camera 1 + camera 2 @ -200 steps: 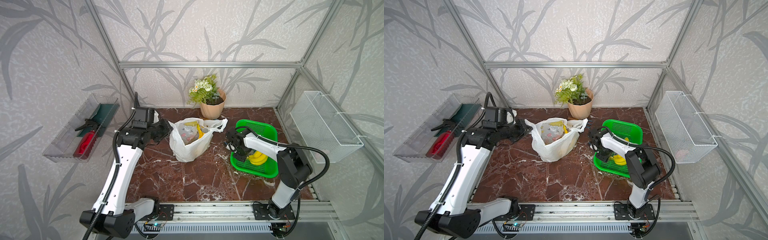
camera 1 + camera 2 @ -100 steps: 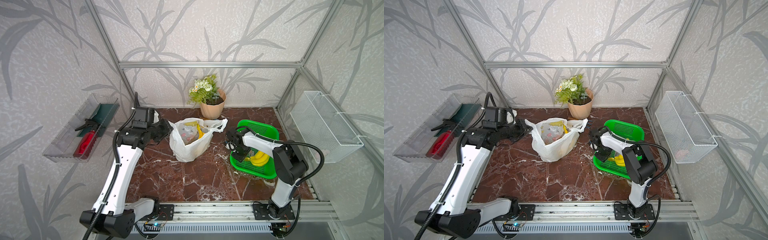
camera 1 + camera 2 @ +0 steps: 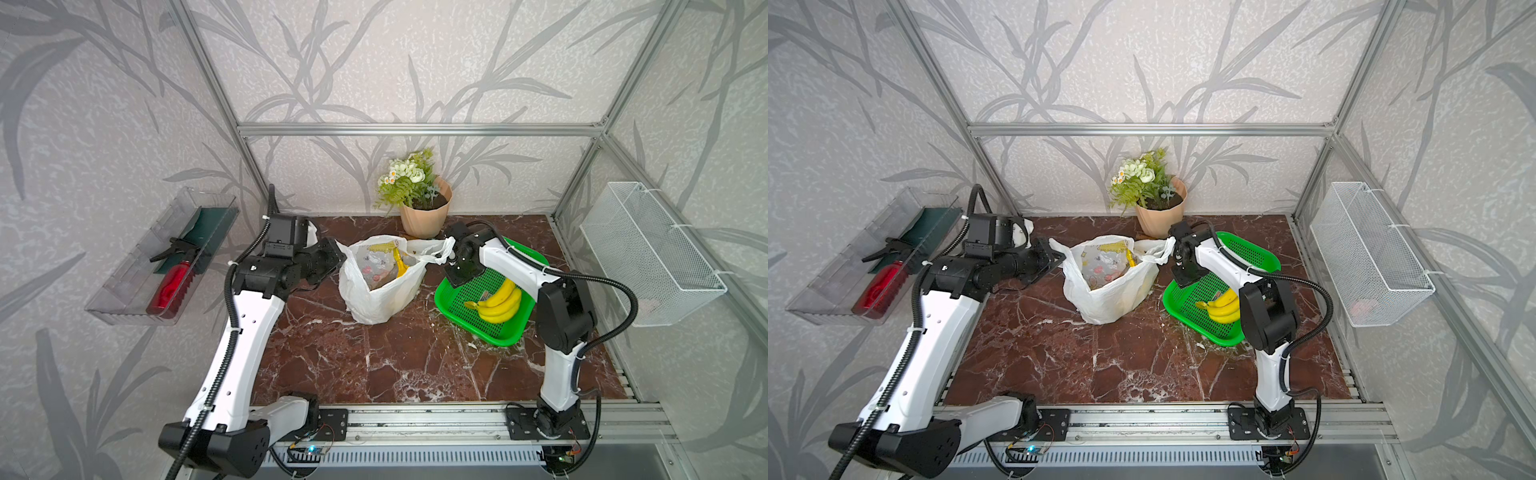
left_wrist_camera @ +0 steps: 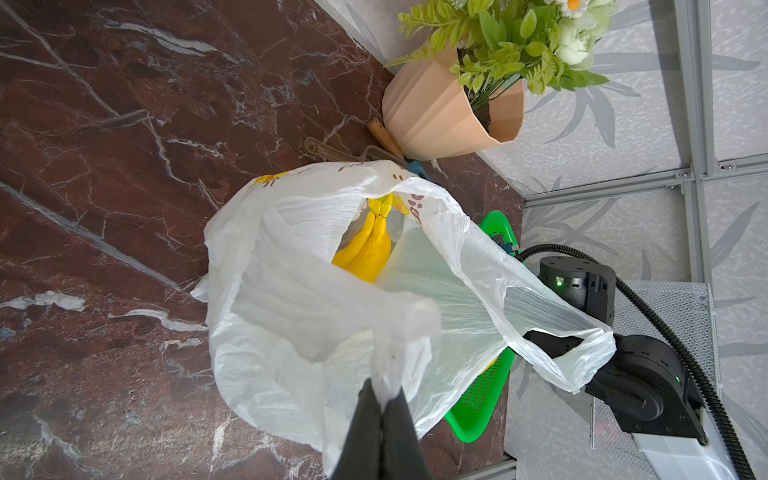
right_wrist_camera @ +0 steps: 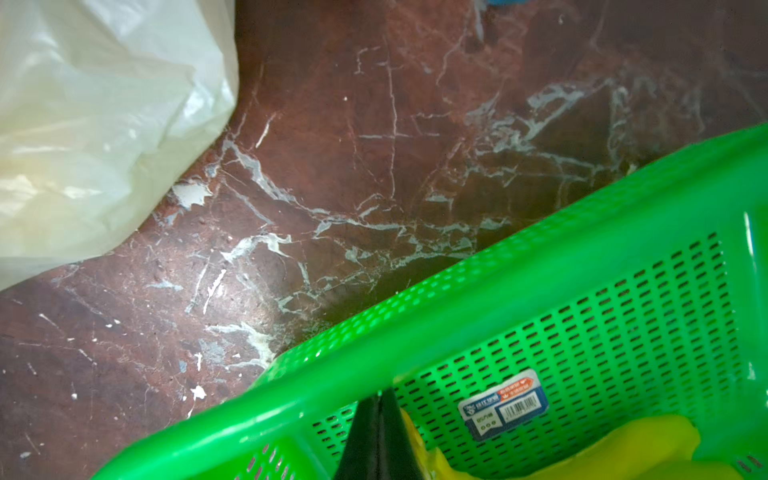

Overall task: Place the banana into a plastic bag & tie a knot
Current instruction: Adjust the basket at the center of the board, then pick up the banana from the basket.

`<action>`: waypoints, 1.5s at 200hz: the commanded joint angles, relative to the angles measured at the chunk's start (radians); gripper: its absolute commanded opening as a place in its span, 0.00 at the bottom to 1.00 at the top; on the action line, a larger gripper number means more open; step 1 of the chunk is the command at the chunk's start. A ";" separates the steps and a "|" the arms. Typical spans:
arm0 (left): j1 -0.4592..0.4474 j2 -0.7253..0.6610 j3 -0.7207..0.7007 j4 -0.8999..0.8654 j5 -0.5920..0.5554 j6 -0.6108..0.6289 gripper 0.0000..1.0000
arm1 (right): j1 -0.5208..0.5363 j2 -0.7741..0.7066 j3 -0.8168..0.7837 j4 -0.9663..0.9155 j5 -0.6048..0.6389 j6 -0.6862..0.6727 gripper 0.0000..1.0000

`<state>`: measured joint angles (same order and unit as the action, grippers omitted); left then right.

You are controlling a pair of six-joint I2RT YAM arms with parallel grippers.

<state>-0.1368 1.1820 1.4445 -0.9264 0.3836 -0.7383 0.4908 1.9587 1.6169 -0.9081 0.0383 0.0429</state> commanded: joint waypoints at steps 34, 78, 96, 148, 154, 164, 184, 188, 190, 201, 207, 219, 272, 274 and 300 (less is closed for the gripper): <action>-0.006 -0.049 -0.023 0.019 0.000 -0.030 0.00 | -0.004 -0.315 -0.141 -0.168 0.148 0.708 0.00; -0.010 -0.026 -0.012 0.038 0.019 -0.036 0.00 | 0.014 -0.287 -0.119 -0.302 0.059 1.138 0.15; -0.012 -0.019 -0.010 0.043 0.022 -0.036 0.00 | 0.015 -0.192 -0.018 -0.486 0.037 1.342 0.15; -0.020 -0.019 -0.021 0.054 0.033 -0.036 0.00 | 0.001 0.121 0.389 -0.834 0.027 1.547 0.52; -0.021 -0.021 -0.022 0.054 0.034 -0.035 0.00 | 0.001 0.136 0.402 -0.838 0.028 1.564 0.56; -0.022 -0.022 -0.023 0.054 0.037 -0.035 0.00 | 0.000 0.153 0.404 -0.843 0.026 1.600 0.63; -0.023 -0.027 -0.022 0.059 0.046 -0.035 0.00 | -0.006 0.151 0.332 -0.810 -0.003 1.679 0.66; -0.023 -0.029 -0.024 0.059 0.048 -0.036 0.00 | -0.007 0.142 0.305 -0.791 -0.014 1.699 0.66; -0.023 -0.030 -0.025 0.060 0.049 -0.036 0.00 | -0.009 0.136 0.291 -0.778 -0.021 1.709 0.66; -0.023 -0.040 -0.034 0.061 0.054 -0.036 0.00 | -0.009 0.103 0.211 -0.708 -0.043 1.770 0.64; -0.023 -0.046 -0.042 0.064 0.058 -0.038 0.00 | -0.009 0.090 0.179 -0.679 -0.046 1.807 0.64; -0.023 -0.061 -0.062 0.070 0.073 -0.042 0.00 | -0.013 0.082 0.152 -0.648 -0.037 1.862 0.63; -0.041 -0.118 -0.105 0.063 0.118 -0.071 0.00 | -0.005 0.152 0.219 -0.611 0.023 2.040 0.66; -0.042 -0.121 -0.105 0.063 0.118 -0.071 0.00 | -0.003 0.152 0.224 -0.609 0.027 2.044 0.66; -0.055 -0.145 -0.111 0.051 0.121 -0.078 0.00 | 0.018 0.183 0.282 -0.657 0.044 2.109 0.70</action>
<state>-0.1810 1.0733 1.3399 -0.8665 0.4778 -0.7982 0.4877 2.1067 1.8484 -1.5139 0.0414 2.0144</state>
